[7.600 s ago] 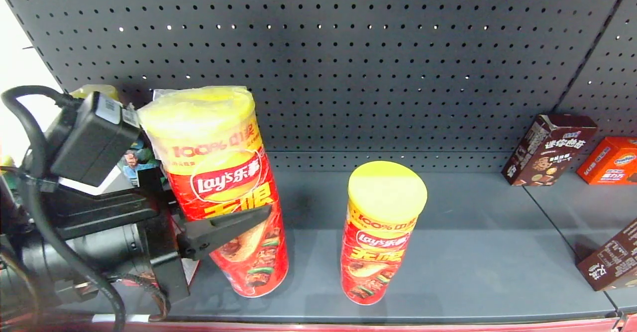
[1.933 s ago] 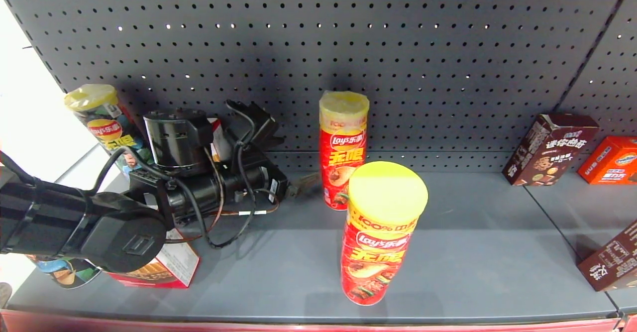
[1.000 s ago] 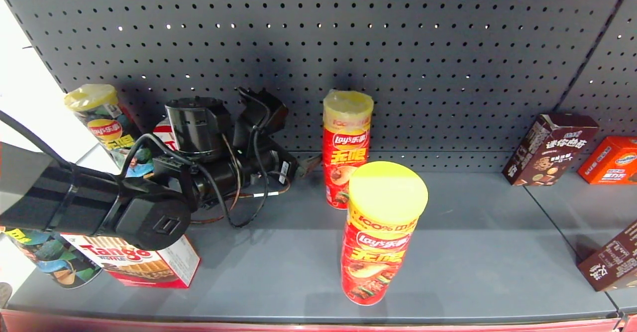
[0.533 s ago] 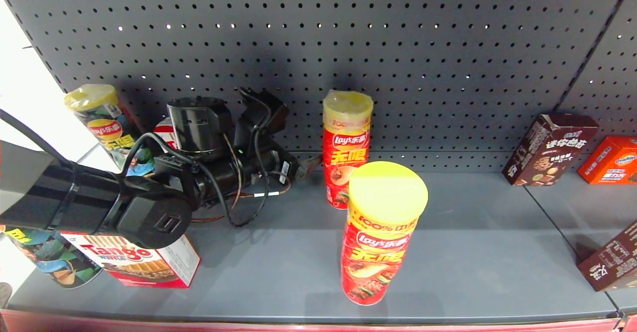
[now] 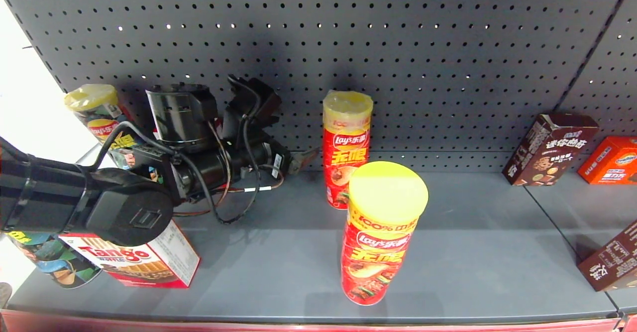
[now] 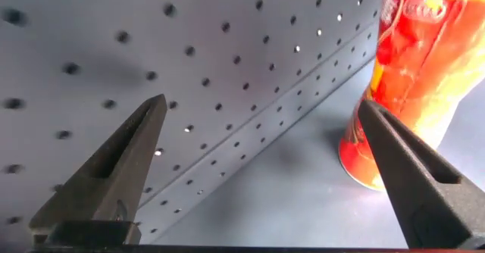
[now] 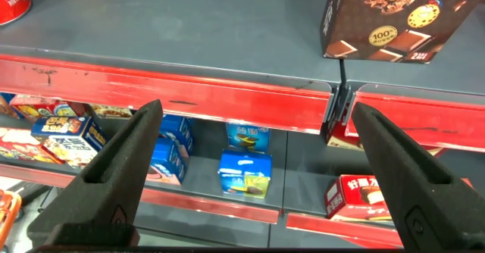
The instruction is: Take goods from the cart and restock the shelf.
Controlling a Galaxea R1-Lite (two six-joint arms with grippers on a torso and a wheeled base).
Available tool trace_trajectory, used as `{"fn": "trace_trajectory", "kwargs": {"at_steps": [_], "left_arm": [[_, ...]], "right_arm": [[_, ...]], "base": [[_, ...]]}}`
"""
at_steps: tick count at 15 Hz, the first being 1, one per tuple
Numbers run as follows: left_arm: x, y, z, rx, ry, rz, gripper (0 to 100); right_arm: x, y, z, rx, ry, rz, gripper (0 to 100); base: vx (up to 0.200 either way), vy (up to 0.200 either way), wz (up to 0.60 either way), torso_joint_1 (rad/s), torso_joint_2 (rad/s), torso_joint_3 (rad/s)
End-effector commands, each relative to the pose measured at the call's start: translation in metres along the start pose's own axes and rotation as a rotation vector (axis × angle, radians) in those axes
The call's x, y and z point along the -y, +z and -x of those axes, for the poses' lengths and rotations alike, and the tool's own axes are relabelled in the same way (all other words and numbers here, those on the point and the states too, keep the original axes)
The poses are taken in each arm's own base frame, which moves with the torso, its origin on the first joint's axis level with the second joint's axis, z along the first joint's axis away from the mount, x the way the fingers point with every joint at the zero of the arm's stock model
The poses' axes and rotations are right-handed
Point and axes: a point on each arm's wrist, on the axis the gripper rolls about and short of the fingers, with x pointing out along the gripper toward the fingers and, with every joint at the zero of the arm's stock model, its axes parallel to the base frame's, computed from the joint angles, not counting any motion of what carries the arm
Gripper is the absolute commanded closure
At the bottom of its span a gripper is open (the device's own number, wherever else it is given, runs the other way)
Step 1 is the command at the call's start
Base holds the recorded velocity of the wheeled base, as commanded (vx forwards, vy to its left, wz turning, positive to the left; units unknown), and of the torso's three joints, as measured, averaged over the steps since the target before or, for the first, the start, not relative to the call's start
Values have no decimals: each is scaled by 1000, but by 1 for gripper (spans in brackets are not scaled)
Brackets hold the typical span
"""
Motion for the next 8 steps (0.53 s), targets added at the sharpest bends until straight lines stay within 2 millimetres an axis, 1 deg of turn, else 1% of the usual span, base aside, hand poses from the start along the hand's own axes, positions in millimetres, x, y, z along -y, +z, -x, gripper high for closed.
{"fn": "trace_trajectory", "kwargs": {"at_steps": [1, 3, 8], "left_arm": [[-2, 10, 8, 27, 10, -6, 0], [-2, 12, 10, 28, 10, -6, 0], [-6, 26, 24, 46, 24, -8, 0]], "right_arm": [[0, 0, 0, -2, 0, 0, 0], [0, 0, 0, -2, 0, 0, 0], [0, 0, 0, -2, 0, 0, 0]], "base": [[0, 0, 0, 0, 0, 0], [0, 0, 0, 0, 0, 0], [0, 0, 0, 0, 0, 0]]}}
